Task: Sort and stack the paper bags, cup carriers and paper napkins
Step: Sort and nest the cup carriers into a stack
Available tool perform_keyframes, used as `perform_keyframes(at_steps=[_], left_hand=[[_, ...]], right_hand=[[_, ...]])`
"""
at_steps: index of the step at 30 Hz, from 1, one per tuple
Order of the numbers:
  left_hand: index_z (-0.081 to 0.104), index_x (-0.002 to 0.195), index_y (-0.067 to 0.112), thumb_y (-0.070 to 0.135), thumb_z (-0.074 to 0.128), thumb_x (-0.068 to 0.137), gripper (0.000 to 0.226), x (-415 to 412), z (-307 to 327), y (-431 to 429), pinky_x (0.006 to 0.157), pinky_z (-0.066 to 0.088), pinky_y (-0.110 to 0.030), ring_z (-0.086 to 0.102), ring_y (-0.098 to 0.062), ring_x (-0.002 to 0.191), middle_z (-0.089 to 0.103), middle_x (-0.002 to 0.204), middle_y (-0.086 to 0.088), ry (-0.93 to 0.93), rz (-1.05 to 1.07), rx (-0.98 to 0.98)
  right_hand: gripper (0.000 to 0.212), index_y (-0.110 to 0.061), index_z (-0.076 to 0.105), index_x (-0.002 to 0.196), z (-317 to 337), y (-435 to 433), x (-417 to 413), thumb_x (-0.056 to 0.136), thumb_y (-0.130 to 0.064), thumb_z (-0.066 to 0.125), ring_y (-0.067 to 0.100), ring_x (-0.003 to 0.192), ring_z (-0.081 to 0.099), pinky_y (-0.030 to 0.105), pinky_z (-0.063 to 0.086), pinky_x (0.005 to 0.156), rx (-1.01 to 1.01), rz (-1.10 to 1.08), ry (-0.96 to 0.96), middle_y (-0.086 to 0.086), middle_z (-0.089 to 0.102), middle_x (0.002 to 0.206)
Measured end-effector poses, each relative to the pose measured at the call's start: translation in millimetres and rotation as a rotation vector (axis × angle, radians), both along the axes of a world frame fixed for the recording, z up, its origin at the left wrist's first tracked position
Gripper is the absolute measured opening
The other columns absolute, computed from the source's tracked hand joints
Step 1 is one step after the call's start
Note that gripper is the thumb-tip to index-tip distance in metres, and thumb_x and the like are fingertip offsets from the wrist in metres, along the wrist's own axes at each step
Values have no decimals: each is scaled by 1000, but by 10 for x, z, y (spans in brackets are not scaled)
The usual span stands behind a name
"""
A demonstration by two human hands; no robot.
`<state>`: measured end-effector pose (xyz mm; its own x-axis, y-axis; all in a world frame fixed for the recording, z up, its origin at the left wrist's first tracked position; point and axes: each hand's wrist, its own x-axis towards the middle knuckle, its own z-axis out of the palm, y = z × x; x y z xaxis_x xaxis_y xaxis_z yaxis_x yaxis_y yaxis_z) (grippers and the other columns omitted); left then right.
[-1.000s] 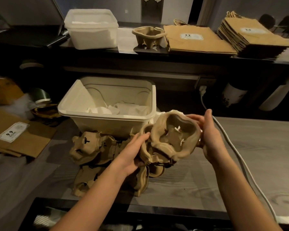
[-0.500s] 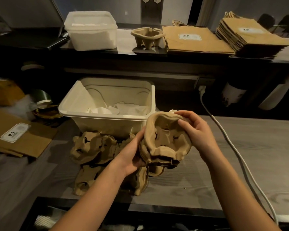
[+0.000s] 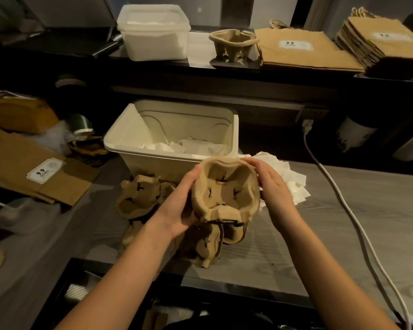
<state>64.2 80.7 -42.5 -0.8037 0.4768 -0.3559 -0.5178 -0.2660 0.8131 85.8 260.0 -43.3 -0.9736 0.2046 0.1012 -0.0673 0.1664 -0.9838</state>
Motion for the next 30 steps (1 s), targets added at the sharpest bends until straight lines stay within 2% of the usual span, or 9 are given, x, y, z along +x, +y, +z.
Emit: perform_keyframes(at_steps=[2,3,6,8,10,16,20,24,30], left_hand=[[69,106,22,56,40,87,48,-30,22,-85,79,51,-34,64,-22,101,71,105,-7,-10,71,20],[69,104,22,56,38,90,48,-46,37,-133,79,51,-34,65,-22,99,71,104,-7,-15,106,36],[71,98,24,57,35,91,50,-83,70,-256,71,50,-32,68,-20,89,73,100,-6,-28,176,64],[70,100,25,58,35,91,49,-90,80,-309,63,53,-28,69,-18,82,73,95,-5,-38,204,66],[68,103,25,57,35,91,48,-91,75,-334,58,54,-25,69,-17,78,74,92,-4,-42,222,62],[65,107,25,55,33,93,46,-58,76,-336,61,54,-26,70,-17,77,74,88,-3,-27,217,49],[65,105,25,55,32,93,46,-50,92,-358,56,54,-23,71,-14,69,74,85,-2,-22,218,37],[67,98,26,56,32,93,46,-52,83,-387,66,51,-29,64,-21,83,74,82,-3,-39,243,12],[66,98,24,56,32,93,47,-65,41,-393,70,48,-31,60,-22,88,74,79,-3,-71,256,-17]], right_hand=[[23,-27,62,100,-142,28,-5,99,-29,39,8,89,63,18,51,64,-105,-26,-68,-7,65,100],[19,-25,62,99,-247,55,-9,98,-25,43,13,87,64,22,52,65,-58,-22,-102,-4,65,98],[18,-27,61,97,-631,116,77,90,-12,58,16,92,59,30,51,76,492,83,-65,-6,63,97],[29,-25,62,104,-927,139,155,79,-12,70,21,99,53,33,49,78,889,145,184,-1,60,107],[46,-26,56,106,-1158,123,225,67,-15,77,27,108,46,39,49,82,1079,195,334,5,54,120],[56,-27,50,105,-1508,49,285,60,-18,82,32,120,38,46,46,94,1130,235,298,8,38,134],[33,-27,52,103,-1503,-13,295,73,-27,68,30,118,41,42,47,91,1076,212,338,9,40,135],[20,-31,54,97,-1469,-39,265,79,-32,62,27,112,43,38,49,85,1043,177,391,7,41,131],[17,-30,55,95,-1490,-4,218,80,-30,61,27,111,43,39,50,83,1037,163,402,6,42,131]])
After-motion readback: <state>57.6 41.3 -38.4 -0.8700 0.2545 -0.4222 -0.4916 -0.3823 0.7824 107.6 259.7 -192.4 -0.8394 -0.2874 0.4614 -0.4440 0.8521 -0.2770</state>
